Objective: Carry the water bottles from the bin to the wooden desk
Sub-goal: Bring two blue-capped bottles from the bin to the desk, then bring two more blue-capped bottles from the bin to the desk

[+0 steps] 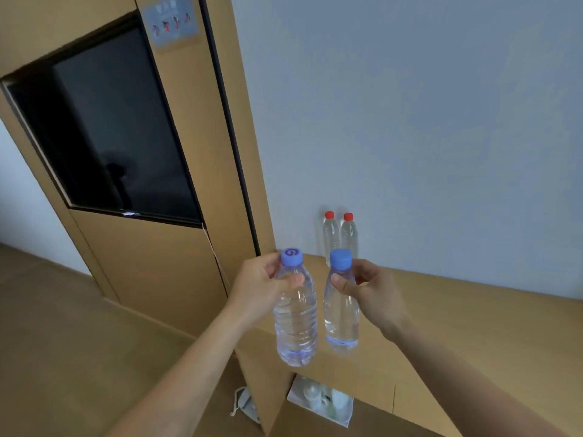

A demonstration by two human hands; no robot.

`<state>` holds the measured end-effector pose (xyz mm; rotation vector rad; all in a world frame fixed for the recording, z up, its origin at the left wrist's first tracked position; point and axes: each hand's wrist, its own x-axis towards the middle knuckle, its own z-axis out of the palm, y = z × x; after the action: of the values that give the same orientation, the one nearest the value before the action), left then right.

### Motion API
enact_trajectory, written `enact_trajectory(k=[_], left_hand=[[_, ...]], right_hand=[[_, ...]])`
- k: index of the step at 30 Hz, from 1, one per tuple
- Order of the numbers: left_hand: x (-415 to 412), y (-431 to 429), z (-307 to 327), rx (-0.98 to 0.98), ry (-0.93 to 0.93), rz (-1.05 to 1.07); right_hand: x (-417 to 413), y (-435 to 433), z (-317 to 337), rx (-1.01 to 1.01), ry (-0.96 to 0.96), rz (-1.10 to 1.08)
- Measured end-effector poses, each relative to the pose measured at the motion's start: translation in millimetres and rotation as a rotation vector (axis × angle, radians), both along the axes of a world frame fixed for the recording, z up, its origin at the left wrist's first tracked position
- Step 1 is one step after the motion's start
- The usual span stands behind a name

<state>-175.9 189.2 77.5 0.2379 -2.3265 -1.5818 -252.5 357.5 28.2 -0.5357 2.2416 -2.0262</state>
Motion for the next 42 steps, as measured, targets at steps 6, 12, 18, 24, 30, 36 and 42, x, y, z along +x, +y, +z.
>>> enact_trajectory(k=[6, 12, 18, 24, 30, 36, 42], left_hand=[[-123, -44, -30, -0.065, -0.085, -0.066], [-230, -77, -48, -0.04, -0.109, -0.056], [-327, -94, -77, -0.059, -0.157, -0.142], [-400, -98, -117, -0.117, -0.233, -0.204], [-449, -112, -148, -0.144, -0.243, -0.3], [-458, -121, -181, -0.099, -0.266, -0.42], [-464, -110, -191, -0.099, -0.263, -0.484]], right_hand=[[-121, -46, -22, 0.058, -0.001, 0.008], [-213, -79, -47, 0.111, -0.023, -0.049], [-269, -84, -95, 0.169, -0.159, -0.239], [-313, -99, -121, 0.289, -0.248, -0.383], [-355, -120, -133, 0.371, -0.289, -0.503], [-359, -133, -152, 0.46, -0.32, -0.609], [-354, -139, -148, 0.45, -0.327, -0.699]])
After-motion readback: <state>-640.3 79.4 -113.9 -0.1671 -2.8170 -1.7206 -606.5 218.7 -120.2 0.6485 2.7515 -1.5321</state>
